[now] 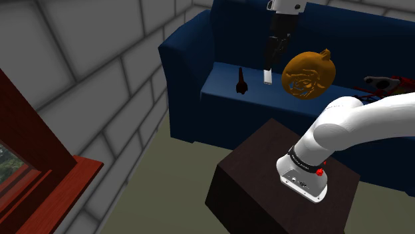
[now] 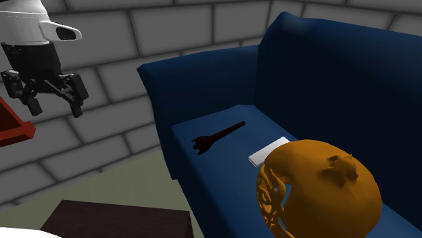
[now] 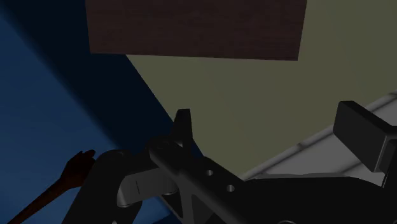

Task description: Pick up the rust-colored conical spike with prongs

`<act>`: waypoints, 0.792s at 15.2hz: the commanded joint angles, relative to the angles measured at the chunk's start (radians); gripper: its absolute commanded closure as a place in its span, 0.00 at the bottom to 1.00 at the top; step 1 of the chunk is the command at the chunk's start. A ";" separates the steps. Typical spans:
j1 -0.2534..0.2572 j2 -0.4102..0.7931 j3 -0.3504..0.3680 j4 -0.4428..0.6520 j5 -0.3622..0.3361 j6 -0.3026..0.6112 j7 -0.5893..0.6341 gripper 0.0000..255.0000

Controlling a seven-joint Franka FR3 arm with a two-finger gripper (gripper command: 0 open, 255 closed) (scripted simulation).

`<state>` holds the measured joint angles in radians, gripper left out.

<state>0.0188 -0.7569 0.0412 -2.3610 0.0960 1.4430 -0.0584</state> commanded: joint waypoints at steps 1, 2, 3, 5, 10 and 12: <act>0.000 0.000 0.000 0.000 0.000 0.000 0.000 0.00; -0.010 0.027 -0.001 -0.003 -0.004 0.030 0.009 0.00; -0.019 0.055 -0.002 -0.005 -0.009 0.060 0.018 0.00; -0.038 0.112 -0.004 -0.004 -0.018 0.117 0.037 0.00; -0.084 0.265 -0.014 0.016 -0.042 0.251 0.087 0.00; -0.102 0.329 -0.020 0.031 -0.052 0.300 0.107 0.00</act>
<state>-0.0760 -0.4586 0.0216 -2.3348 0.0468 1.7165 0.0337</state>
